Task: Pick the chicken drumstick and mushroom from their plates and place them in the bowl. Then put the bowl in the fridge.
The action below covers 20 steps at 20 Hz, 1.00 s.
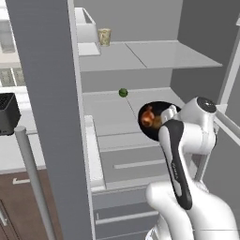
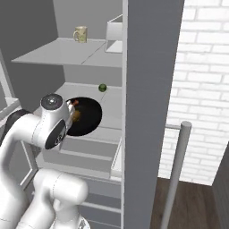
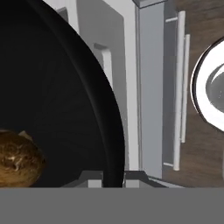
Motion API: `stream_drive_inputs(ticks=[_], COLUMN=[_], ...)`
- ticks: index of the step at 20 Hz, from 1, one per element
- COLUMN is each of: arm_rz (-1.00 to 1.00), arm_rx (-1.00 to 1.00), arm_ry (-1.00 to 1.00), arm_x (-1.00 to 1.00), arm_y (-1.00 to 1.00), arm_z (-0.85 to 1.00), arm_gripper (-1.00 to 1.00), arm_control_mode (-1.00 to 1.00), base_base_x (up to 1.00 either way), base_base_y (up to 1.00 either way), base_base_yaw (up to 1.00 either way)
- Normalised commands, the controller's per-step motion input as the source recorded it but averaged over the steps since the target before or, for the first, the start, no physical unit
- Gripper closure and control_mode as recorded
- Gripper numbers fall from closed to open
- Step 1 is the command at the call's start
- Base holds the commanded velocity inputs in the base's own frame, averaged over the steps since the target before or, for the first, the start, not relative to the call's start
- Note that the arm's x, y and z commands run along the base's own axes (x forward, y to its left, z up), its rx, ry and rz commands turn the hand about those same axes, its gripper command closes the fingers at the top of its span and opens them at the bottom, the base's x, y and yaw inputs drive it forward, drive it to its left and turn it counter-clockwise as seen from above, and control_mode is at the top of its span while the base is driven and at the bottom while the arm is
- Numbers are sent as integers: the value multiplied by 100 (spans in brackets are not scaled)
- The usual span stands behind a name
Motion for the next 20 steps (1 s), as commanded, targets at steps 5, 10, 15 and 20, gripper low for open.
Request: stream_drive_inputs(ticks=[5, 10, 15, 20], arm_rz=[-9, 0, 5, 4], arm_rx=[0, 6, 15, -3], arm_ry=[-5, -5, -2, 4], arm_x=[91, 59, 61, 64], arm_y=[3, -9, -11, 19], arm_z=[-6, -7, -13, -13], arm_gripper=[100, 100, 100, 100], arm_control_mode=[-100, -100, -100, -100], base_base_x=[0, 0, 0, 0], base_base_y=[0, 0, 0, 0], base_base_yaw=[0, 0, 0, 0])
